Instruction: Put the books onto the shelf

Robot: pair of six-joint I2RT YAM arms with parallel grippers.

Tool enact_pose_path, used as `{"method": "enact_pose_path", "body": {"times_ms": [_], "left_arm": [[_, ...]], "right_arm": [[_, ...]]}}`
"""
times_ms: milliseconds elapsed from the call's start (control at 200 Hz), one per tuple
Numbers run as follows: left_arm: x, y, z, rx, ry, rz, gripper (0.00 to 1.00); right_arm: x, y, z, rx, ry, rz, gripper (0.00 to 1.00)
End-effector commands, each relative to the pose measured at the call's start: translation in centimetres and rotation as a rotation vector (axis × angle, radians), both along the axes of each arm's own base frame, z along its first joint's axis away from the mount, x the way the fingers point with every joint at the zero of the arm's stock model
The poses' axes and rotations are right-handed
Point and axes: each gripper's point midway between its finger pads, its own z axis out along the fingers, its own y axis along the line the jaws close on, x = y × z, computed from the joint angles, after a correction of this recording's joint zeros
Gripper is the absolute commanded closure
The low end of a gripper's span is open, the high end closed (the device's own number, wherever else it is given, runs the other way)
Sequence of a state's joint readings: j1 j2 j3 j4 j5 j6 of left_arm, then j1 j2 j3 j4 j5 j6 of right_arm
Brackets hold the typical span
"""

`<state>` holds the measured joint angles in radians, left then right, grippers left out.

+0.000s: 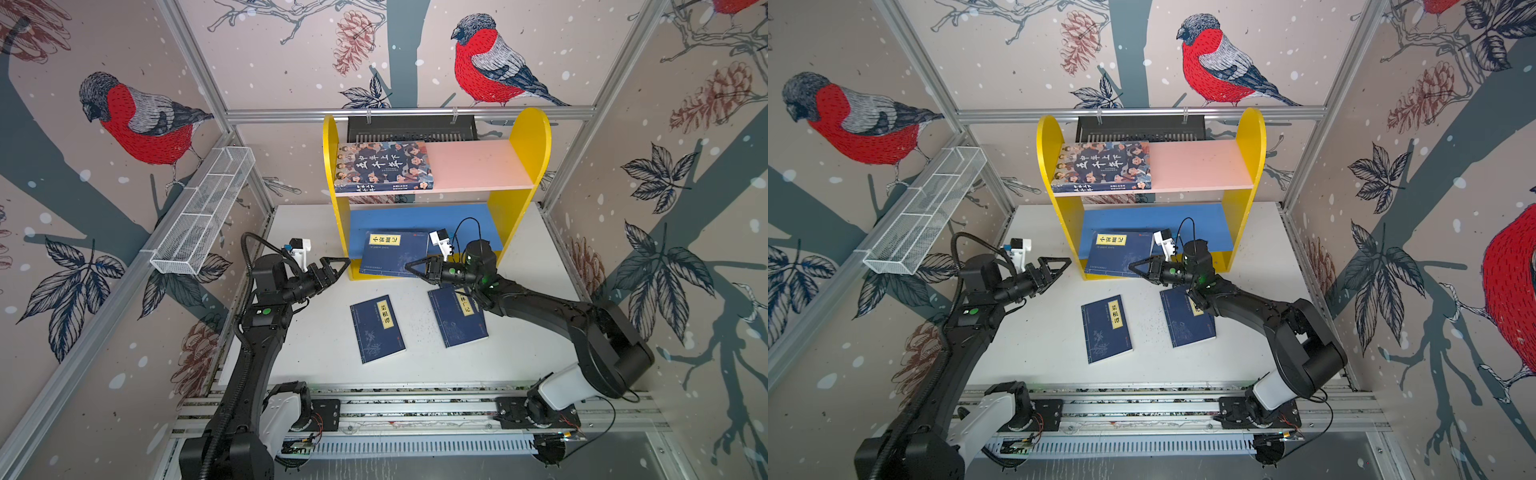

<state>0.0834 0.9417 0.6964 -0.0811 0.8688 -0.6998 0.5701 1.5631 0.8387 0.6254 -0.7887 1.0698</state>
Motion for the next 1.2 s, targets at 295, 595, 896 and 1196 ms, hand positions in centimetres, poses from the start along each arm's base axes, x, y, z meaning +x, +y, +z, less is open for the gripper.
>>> {"method": "enact_pose_path", "body": {"times_ms": [295, 595, 896, 1196], "left_arm": [[-1.0, -1.1, 1.3, -0.014, -0.071, -0.099, 0.12], [-0.8, -1.1, 1.3, -0.031, -0.075, -0.099, 0.12], [-0.9, -1.2, 1.2, -0.038, -0.073, -0.105, 0.12], [-0.9, -1.2, 1.0, -0.045, -0.064, -0.106, 0.12]], "right_arm": [[5.2, 2.3, -0.1, 0.040, 0.000, 0.064, 0.98], [8.0, 3.4, -1.1, 0.011, 0.039, 0.073, 0.96], [9.4, 4.8, -1.7, -0.048, 0.065, 0.112, 0.94], [9.9, 5.0, -2.9, -0.095, 0.110, 0.128, 0.90]]}}
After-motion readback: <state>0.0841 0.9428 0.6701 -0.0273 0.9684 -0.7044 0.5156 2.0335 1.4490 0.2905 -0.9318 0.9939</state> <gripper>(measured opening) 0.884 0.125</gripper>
